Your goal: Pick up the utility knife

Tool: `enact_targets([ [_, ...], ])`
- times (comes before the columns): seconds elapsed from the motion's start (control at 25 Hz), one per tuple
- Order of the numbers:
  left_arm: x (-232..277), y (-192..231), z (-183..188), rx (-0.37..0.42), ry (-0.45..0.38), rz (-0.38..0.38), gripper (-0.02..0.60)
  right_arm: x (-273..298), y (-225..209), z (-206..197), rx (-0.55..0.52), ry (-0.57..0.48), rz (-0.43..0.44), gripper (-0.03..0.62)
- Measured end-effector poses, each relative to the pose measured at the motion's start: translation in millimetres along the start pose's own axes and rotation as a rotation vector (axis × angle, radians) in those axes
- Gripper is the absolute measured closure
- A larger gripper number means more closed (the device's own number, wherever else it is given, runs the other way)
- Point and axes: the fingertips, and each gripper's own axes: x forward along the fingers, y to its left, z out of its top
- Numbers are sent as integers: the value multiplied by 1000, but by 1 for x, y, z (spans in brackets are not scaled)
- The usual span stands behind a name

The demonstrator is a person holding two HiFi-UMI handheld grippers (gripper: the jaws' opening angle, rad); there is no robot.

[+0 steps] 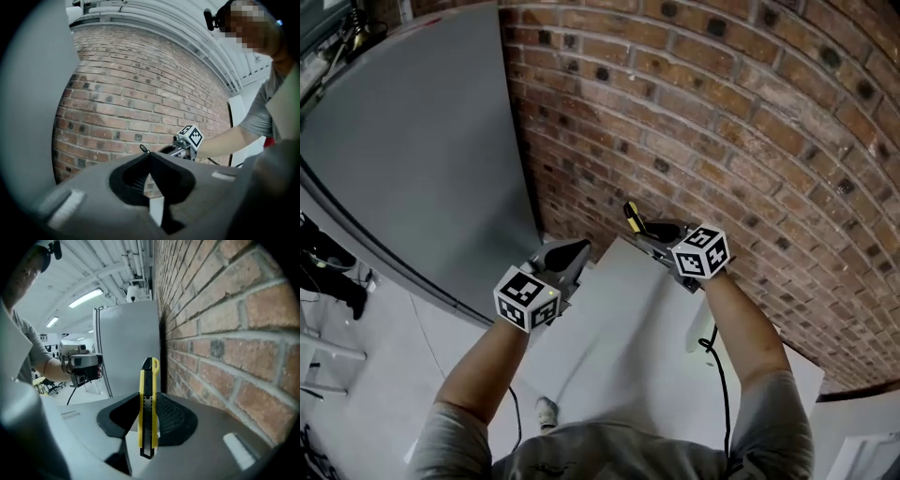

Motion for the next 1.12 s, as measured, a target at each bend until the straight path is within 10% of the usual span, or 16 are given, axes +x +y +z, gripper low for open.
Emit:
enact_targets([
  [1.12, -13, -85, 246, 102, -190, -91, 583, -205, 49, 226, -1, -468, -135, 470],
])
